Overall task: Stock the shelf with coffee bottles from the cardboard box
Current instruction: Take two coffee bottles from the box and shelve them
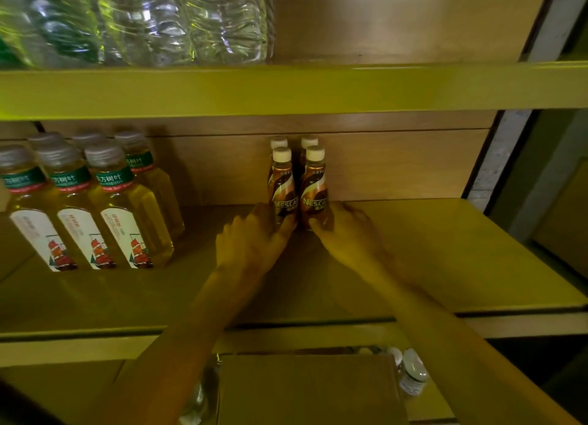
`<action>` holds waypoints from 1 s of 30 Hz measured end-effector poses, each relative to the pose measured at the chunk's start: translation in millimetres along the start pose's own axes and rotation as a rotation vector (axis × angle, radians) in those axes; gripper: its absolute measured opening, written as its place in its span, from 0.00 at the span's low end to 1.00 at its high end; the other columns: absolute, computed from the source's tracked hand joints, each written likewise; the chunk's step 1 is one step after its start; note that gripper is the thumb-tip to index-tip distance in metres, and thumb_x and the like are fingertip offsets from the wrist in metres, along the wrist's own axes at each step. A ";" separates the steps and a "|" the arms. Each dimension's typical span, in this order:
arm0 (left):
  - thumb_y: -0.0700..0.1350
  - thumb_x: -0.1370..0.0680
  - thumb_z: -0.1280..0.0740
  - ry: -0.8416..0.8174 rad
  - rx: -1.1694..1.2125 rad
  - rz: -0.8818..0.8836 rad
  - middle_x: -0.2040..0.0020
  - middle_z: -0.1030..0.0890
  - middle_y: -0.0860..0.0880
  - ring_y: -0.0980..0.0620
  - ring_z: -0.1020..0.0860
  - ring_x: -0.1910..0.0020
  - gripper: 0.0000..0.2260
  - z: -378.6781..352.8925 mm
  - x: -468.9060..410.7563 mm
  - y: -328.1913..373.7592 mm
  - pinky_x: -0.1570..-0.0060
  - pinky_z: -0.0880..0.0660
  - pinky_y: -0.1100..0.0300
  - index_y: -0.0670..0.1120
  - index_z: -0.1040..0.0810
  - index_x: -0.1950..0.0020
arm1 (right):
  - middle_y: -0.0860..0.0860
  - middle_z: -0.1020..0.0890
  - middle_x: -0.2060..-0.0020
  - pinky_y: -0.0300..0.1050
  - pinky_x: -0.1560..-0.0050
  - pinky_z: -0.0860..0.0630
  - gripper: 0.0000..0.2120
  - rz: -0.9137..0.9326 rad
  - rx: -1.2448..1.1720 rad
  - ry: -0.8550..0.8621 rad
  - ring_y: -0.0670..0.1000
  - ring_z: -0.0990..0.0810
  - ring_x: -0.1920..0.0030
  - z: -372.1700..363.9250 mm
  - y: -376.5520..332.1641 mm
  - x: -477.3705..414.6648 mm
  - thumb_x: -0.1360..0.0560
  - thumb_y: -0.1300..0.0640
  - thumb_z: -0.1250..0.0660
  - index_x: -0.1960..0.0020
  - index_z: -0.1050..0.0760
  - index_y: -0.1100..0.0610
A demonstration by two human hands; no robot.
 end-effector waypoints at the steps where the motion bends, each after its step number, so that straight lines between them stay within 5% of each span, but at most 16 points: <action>1: 0.72 0.24 0.44 -0.018 -0.032 0.000 0.51 0.19 0.46 0.43 0.21 0.52 0.27 4.3 10.6 -0.2 0.56 0.25 0.51 0.48 0.26 0.55 | 0.49 0.20 0.41 0.54 0.41 0.24 0.22 0.013 0.052 0.011 0.55 0.23 0.38 5.8 -0.5 10.9 0.22 0.37 0.41 0.35 0.28 0.49; 5: 0.68 0.22 0.43 -0.043 -0.090 -0.099 0.40 0.21 0.43 0.39 0.26 0.36 0.29 17.9 50.7 3.3 0.42 0.25 0.45 0.43 0.22 0.41 | 0.51 0.23 0.34 0.54 0.35 0.30 0.25 0.022 0.169 0.000 0.56 0.28 0.32 21.2 -5.6 57.5 0.21 0.36 0.44 0.33 0.27 0.51; 9: 0.65 0.22 0.42 -0.032 -0.094 -0.152 0.28 0.28 0.47 0.43 0.32 0.28 0.28 24.1 88.7 5.2 0.39 0.28 0.47 0.50 0.31 0.27 | 0.50 0.30 0.27 0.53 0.29 0.38 0.28 0.007 0.181 -0.074 0.54 0.35 0.26 26.5 -11.1 106.8 0.20 0.36 0.46 0.26 0.34 0.50; 21: 0.65 0.24 0.41 0.147 -0.001 -0.260 0.37 0.19 0.49 0.45 0.24 0.34 0.26 -5.0 208.4 -27.5 0.45 0.21 0.46 0.49 0.20 0.37 | 0.47 0.25 0.32 0.52 0.33 0.28 0.24 0.066 0.152 -0.035 0.51 0.29 0.30 5.1 5.5 236.8 0.21 0.35 0.45 0.32 0.27 0.48; 30: 0.65 0.24 0.39 -0.165 -0.101 -0.146 0.36 0.20 0.52 0.50 0.24 0.34 0.25 -108.5 279.7 -85.9 0.49 0.20 0.53 0.51 0.22 0.36 | 0.45 0.23 0.35 0.49 0.32 0.30 0.22 -0.057 0.102 -0.296 0.51 0.28 0.31 -89.1 59.9 301.0 0.20 0.38 0.44 0.33 0.28 0.48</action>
Point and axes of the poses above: each hand's wrist, its own x-axis away from the middle knuckle, its own z-axis out of the back of the hand, y = z × x, the point moved 6 cm from there along -x, towards the middle knuckle
